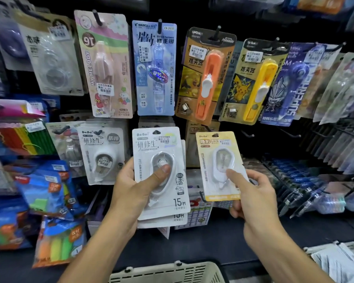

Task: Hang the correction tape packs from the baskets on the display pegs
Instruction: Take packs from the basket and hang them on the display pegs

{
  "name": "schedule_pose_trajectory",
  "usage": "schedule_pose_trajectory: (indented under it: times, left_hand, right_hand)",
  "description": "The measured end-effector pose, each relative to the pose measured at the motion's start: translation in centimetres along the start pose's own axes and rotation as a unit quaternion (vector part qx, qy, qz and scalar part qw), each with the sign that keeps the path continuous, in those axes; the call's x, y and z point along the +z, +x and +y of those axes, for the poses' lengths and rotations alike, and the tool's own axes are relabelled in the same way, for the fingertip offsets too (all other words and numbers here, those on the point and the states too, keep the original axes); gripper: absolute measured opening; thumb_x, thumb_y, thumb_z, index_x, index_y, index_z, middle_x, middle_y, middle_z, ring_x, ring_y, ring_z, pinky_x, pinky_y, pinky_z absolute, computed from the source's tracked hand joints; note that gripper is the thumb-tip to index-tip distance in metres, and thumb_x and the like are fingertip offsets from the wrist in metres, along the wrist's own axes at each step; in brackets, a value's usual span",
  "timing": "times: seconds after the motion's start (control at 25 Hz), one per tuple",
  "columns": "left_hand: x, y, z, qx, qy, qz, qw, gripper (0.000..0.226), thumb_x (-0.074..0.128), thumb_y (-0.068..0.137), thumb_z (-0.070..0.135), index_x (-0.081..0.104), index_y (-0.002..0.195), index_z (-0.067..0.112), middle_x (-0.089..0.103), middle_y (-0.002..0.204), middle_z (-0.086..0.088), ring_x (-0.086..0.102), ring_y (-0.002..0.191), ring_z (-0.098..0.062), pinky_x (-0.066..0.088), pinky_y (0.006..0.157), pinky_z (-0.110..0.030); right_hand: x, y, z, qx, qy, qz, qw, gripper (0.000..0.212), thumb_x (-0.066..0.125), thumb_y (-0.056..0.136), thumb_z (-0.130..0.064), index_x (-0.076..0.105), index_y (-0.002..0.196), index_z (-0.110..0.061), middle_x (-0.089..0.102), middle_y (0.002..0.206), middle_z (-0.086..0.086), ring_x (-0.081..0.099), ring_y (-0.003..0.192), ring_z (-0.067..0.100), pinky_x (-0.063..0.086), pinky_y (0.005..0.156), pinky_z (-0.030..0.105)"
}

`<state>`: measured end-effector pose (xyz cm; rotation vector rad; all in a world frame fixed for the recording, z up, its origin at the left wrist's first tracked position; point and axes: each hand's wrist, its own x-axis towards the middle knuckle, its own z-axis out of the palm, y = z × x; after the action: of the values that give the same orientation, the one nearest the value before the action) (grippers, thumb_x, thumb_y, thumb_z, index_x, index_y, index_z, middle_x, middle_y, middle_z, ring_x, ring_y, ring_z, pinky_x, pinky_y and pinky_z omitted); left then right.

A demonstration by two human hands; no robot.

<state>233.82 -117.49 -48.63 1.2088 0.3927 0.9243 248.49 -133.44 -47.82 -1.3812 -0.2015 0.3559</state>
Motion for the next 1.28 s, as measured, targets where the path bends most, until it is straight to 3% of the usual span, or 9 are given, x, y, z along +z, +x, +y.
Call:
schedule_pose_trajectory:
  times: [0.12,0.2,0.32,0.52,0.72,0.88,1.08,1.2,1.28]
  left_hand:
    - [0.3,-0.1,0.0,0.013,0.010,0.005,1.000,0.041,0.091,0.058,0.031,0.078,0.096,0.033,0.080,0.101,-0.001,0.078,0.090,-0.018,0.058,0.066,-0.020]
    - [0.5,-0.2,0.0,0.019,0.023,0.004,1.000,0.036,0.088,0.059,0.032,0.079,0.094,0.034,0.081,0.097,0.000,0.078,0.085,-0.017,0.057,0.063,-0.019]
    - [1.1,-0.5,-0.2,0.011,0.076,-0.016,0.997,0.033,0.094,0.059,0.034,0.079,0.088,0.035,0.081,0.088,-0.001,0.077,0.075,-0.016,0.058,0.057,-0.022]
    - [0.8,-0.8,0.0,-0.006,0.060,-0.057,0.997,0.030,0.082,0.075,0.047,0.080,0.098,0.029,0.080,0.102,0.003,0.076,0.094,-0.013,0.057,0.069,-0.018]
    - [-2.7,0.4,1.3,0.072,0.146,0.197,0.967,0.016,0.076,0.088,0.024,0.076,0.091,0.040,0.072,0.095,0.035,0.061,0.092,0.023,0.045,0.081,-0.012]
    - [-5.4,0.1,2.9,0.130,0.183,0.247,0.943,0.018,0.076,0.084,0.029,0.075,0.090,0.046,0.072,0.098,0.032,0.063,0.097,0.016,0.048,0.086,-0.019]
    - [-6.6,0.0,3.4,0.121,0.159,0.215,0.956,0.024,0.076,0.085,0.022,0.076,0.092,0.045,0.075,0.105,0.023,0.068,0.104,0.003,0.052,0.090,-0.026]
    - [-5.6,-0.2,3.3,0.065,0.139,0.120,0.981,0.034,0.072,0.089,0.009,0.078,0.095,0.042,0.075,0.107,0.021,0.072,0.095,0.000,0.055,0.074,-0.016]
    - [-4.3,-0.7,3.0,0.029,0.142,0.020,0.989,0.036,0.069,0.091,0.005,0.078,0.100,0.038,0.074,0.111,0.018,0.073,0.093,-0.001,0.055,0.069,-0.012]
  right_hand:
    - [0.3,-0.1,0.6,0.043,-0.002,-0.012,0.999,0.066,0.077,0.088,-0.017,0.038,0.138,-0.037,0.056,0.125,0.001,0.068,0.085,0.016,0.060,0.083,0.044]
    - [1.2,-0.8,1.0,-0.017,-0.089,-0.057,0.994,0.055,0.077,0.088,-0.024,0.047,0.133,-0.035,0.057,0.128,-0.010,0.062,0.096,0.006,0.054,0.095,0.040]
    - [3.1,-2.4,1.7,-0.053,-0.127,-0.237,0.962,0.033,0.081,0.084,-0.028,0.067,0.115,-0.028,0.075,0.102,-0.010,0.072,0.090,0.009,0.057,0.074,0.021]
    - [3.9,-1.8,2.0,-0.033,-0.059,-0.251,0.966,0.025,0.079,0.085,-0.014,0.067,0.107,-0.014,0.079,0.094,0.000,0.076,0.086,0.014,0.055,0.068,0.016]
    - [6.3,-1.3,2.0,-0.037,-0.060,-0.265,0.962,0.020,0.074,0.090,-0.020,0.066,0.107,-0.028,0.079,0.100,-0.007,0.075,0.089,0.009,0.053,0.068,0.017]
    - [8.1,-2.1,2.9,-0.063,-0.120,-0.162,0.978,0.034,0.071,0.073,-0.052,0.062,0.105,-0.044,0.074,0.100,-0.013,0.072,0.090,0.013,0.058,0.077,0.038]
    - [8.3,-2.6,3.5,0.029,-0.071,-0.139,0.987,0.069,0.074,0.090,-0.026,0.032,0.139,-0.049,0.050,0.135,-0.013,0.064,0.110,0.022,0.056,0.092,0.044]
    - [8.8,-3.4,3.9,-0.038,-0.055,-0.260,0.963,0.058,0.080,0.085,-0.029,0.044,0.126,-0.048,0.063,0.127,-0.015,0.068,0.102,0.007,0.054,0.080,0.026]
    - [9.7,-4.3,4.3,-0.055,0.004,-0.322,0.945,0.055,0.082,0.079,-0.022,0.049,0.120,-0.040,0.074,0.115,-0.002,0.074,0.097,0.015,0.058,0.072,0.025]
